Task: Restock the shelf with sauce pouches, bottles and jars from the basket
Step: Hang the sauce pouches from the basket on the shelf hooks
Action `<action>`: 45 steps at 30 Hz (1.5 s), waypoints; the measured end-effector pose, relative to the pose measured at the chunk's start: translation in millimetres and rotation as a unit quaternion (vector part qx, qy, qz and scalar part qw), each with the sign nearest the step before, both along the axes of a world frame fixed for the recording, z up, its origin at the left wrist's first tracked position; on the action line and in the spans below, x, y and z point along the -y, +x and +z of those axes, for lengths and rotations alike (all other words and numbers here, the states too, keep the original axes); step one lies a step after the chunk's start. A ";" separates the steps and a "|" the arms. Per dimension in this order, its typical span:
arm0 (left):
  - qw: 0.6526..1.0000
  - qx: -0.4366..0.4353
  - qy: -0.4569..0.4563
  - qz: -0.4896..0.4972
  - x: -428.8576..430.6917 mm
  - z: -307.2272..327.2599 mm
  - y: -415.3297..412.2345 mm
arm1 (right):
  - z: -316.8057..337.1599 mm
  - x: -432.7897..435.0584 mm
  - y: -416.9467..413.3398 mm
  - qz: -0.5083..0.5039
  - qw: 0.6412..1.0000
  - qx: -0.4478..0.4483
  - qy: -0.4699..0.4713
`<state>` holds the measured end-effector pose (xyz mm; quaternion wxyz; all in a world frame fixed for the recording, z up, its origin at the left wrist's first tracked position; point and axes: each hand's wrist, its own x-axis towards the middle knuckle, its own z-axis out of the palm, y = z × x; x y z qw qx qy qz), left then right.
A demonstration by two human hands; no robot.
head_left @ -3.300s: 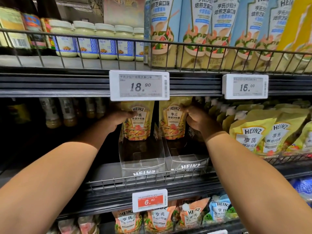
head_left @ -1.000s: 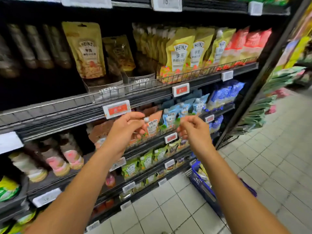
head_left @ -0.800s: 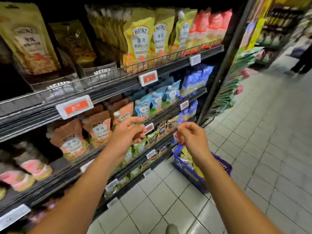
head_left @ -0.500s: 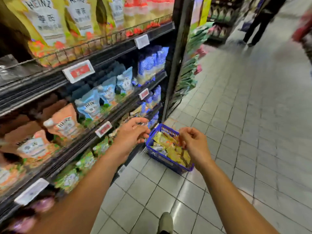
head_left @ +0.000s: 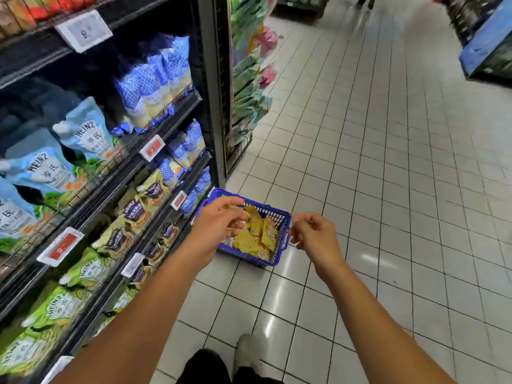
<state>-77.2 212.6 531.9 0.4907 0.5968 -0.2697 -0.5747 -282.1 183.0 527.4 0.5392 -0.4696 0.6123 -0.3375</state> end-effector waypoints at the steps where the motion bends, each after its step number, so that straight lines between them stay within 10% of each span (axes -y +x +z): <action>1: 1.000 -0.003 0.006 -0.002 7.3 -2.8 -1.0 | -3.3 5.8 -3.5 -0.002 1.000 0.000 0.006; 33: 0.971 -0.004 0.234 -0.050 269.5 -179.6 114.7 | -147.6 249.8 67.1 0.015 0.967 -0.145 0.208; 45: 0.935 0.002 0.353 -0.038 292.5 -327.4 98.4 | -318.4 316.3 55.9 0.125 0.930 -0.204 0.281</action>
